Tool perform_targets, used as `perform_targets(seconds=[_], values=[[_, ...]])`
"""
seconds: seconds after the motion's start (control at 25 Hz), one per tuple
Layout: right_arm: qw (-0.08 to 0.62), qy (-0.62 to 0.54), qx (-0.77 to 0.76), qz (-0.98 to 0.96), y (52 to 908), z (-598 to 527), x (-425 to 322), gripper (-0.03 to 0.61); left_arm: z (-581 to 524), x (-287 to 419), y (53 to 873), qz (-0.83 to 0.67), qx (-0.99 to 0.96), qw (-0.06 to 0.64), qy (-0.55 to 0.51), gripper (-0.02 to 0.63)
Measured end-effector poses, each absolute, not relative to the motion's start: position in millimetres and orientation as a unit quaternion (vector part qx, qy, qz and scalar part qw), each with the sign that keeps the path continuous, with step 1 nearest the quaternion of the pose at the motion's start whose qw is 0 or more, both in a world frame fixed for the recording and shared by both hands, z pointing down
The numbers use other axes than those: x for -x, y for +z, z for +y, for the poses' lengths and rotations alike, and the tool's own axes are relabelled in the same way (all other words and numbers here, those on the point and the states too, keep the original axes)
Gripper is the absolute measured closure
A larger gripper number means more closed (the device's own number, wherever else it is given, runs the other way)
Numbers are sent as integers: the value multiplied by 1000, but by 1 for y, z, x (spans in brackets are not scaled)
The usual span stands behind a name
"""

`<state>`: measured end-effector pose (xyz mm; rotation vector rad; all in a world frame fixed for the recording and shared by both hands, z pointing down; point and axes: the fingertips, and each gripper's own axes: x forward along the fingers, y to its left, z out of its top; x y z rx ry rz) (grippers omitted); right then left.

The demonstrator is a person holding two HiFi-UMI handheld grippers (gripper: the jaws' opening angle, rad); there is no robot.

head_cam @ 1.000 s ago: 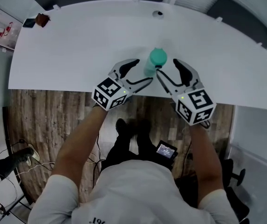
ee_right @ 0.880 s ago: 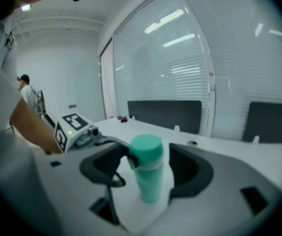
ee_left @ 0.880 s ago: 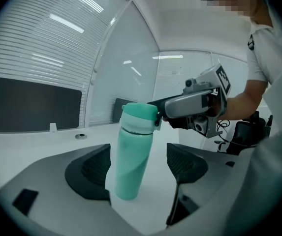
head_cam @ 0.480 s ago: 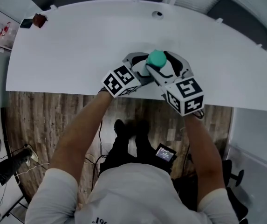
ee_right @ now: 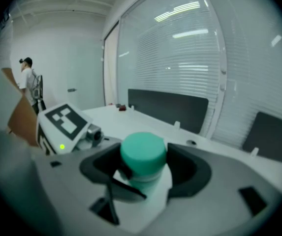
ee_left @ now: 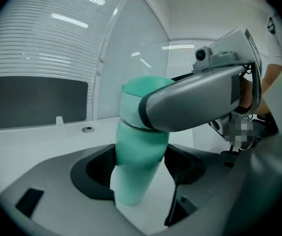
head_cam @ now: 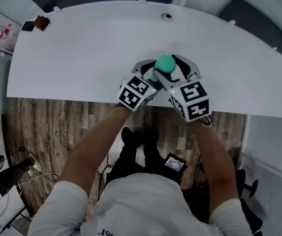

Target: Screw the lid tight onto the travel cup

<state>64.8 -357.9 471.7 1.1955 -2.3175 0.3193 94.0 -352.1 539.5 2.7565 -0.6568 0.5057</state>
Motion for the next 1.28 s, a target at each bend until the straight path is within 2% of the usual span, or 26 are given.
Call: perform_targets(seconds=[0.12,0.28,0.4,0.88,1.28], values=[[256,109,-414,-867,471,-351,-64,276,-341,-92,540,-206,-954,123,181,284],[257,103,-356,-892,469,-343,-63,276,-330,-90,538,-113,-968,64,213,284],[252,107,-335,-901,468,-340,-61,276,-331,-94,537,-89,-969,52,224,284],[244,118,-470,-840,470,-343,-71,276,-337,-98,536,-253,-946,91,184,290],[252,96,-353,-896,469,-336,-67,276,-325,-101,534,-65,-973,46,217,288]])
